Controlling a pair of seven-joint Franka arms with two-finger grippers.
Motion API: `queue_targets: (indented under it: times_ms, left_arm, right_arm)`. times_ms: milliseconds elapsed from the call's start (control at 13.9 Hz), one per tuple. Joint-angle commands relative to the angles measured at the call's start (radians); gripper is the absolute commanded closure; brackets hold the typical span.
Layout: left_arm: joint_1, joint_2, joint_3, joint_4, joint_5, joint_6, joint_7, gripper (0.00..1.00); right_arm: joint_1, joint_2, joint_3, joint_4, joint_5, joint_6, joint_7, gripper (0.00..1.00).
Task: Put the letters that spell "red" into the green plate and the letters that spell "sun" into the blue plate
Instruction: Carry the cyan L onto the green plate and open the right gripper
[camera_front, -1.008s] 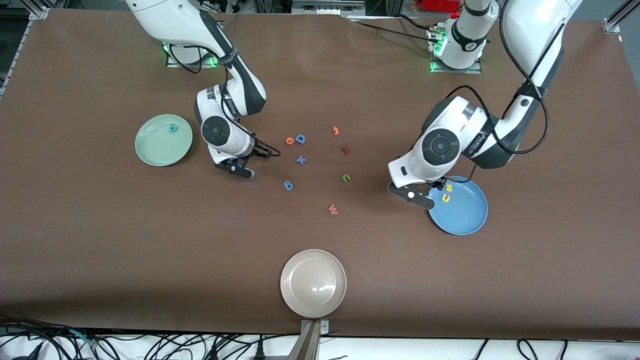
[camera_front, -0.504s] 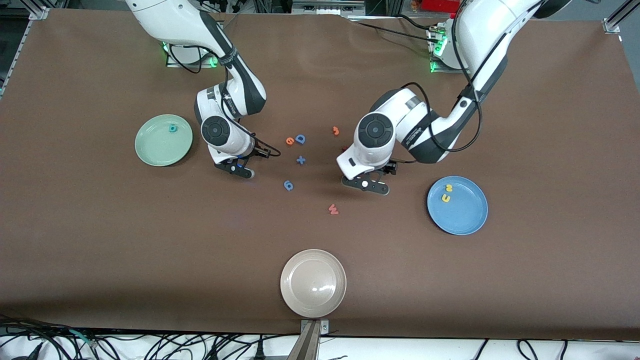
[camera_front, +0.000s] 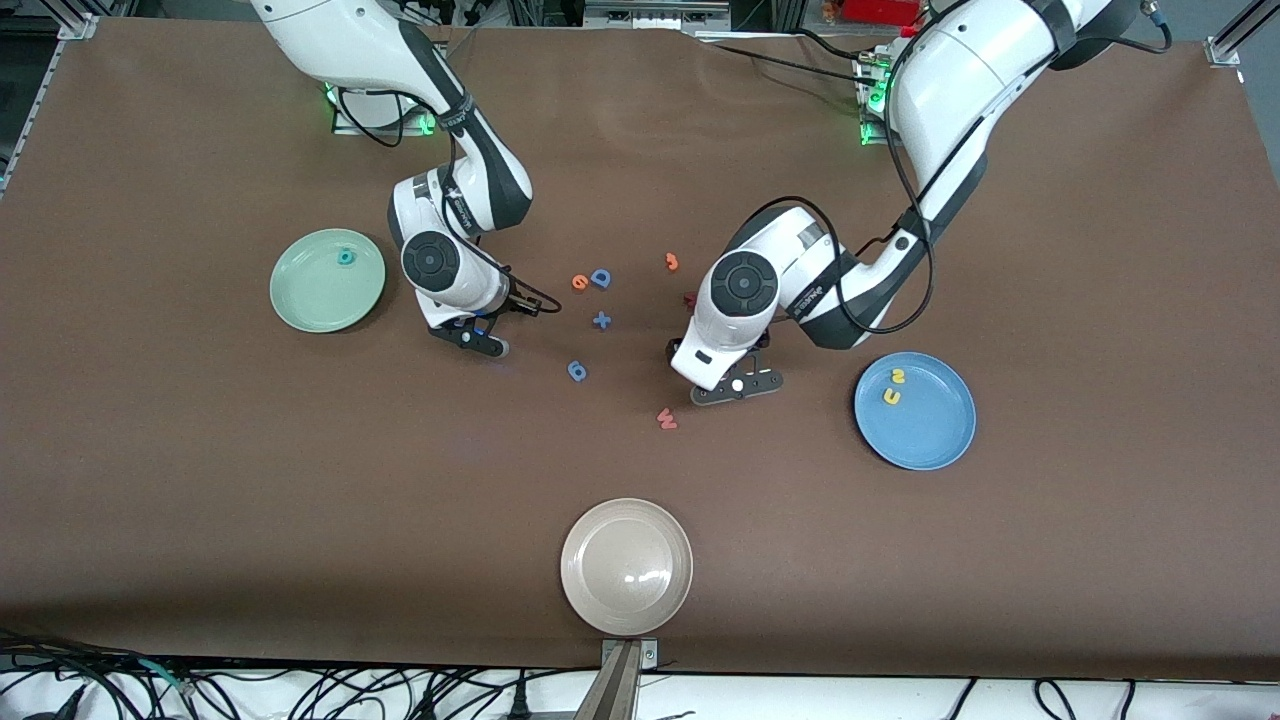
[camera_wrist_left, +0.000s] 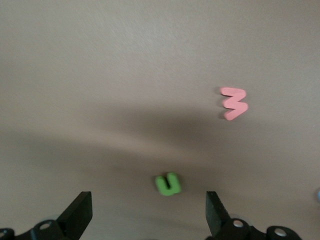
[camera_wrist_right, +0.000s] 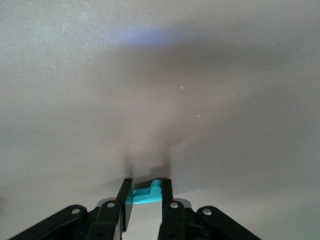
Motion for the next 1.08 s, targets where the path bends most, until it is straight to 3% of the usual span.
queue_targets:
  times_ms: [0,288,432,576,864,1008]
  left_arm:
    - [-0.044,0.054,0.017,0.036,-0.002,0.088,-0.121,0.00]
    - [-0.081,0.068,0.041,0.022,0.001,0.124,-0.169,0.00]
    - [-0.130,0.068,0.099,0.020,0.022,0.124,-0.169,0.00]
    - [-0.176,0.069,0.155,0.019,0.036,0.124,-0.169,0.00]
    - [-0.167,0.063,0.152,0.002,0.019,0.082,-0.187,0.00]
    - [-0.181,0.065,0.150,-0.009,0.019,0.082,-0.241,0.00]
  right_arm:
    - [-0.004,-0.073,-0.032,0.003,0.017,-0.105,-0.020,0.84]
    - [-0.005,-0.159,-0.160,0.029,0.017,-0.300,-0.188,0.84]
    - [-0.005,-0.179,-0.252,0.053,0.017,-0.407,-0.294,0.84]
    - [-0.005,-0.180,-0.328,0.063,0.013,-0.442,-0.382,0.84]
    - [-0.005,-0.163,-0.528,0.061,0.004,-0.469,-0.673,0.84]
    - [-0.007,-0.128,-0.587,0.061,0.000,-0.455,-0.761,0.84]
